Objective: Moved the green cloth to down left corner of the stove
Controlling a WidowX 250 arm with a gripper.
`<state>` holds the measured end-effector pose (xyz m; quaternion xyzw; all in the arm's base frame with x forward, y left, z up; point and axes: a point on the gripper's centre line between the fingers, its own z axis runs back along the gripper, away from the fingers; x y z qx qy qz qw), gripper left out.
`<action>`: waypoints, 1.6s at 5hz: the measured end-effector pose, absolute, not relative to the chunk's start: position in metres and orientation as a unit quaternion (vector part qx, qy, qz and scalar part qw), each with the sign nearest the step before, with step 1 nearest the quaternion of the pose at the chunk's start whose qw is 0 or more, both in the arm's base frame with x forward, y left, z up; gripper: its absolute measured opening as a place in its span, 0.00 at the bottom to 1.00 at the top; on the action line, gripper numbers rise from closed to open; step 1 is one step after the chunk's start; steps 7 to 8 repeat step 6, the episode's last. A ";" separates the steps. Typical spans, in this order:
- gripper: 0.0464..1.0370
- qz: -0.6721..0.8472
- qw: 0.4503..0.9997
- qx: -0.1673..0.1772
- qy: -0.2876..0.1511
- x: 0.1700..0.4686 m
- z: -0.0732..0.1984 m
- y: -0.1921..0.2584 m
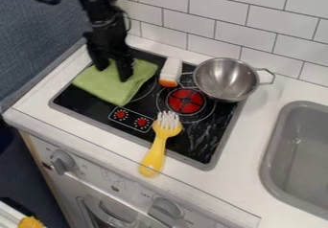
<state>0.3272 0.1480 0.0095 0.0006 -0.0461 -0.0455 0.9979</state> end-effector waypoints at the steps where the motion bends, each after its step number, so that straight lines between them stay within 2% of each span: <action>1: 0.96 -0.052 0.998 -0.007 -0.036 0.292 0.011 0.145; 3: 0.96 -0.047 0.998 0.002 -0.032 0.268 0.009 0.141; 4: 0.96 -0.038 0.998 0.003 -0.055 0.272 0.024 0.136; 5: 0.96 -0.024 0.996 0.002 -0.083 0.275 0.054 0.130; 8: 0.96 -0.019 0.997 -0.005 -0.072 0.274 0.059 0.126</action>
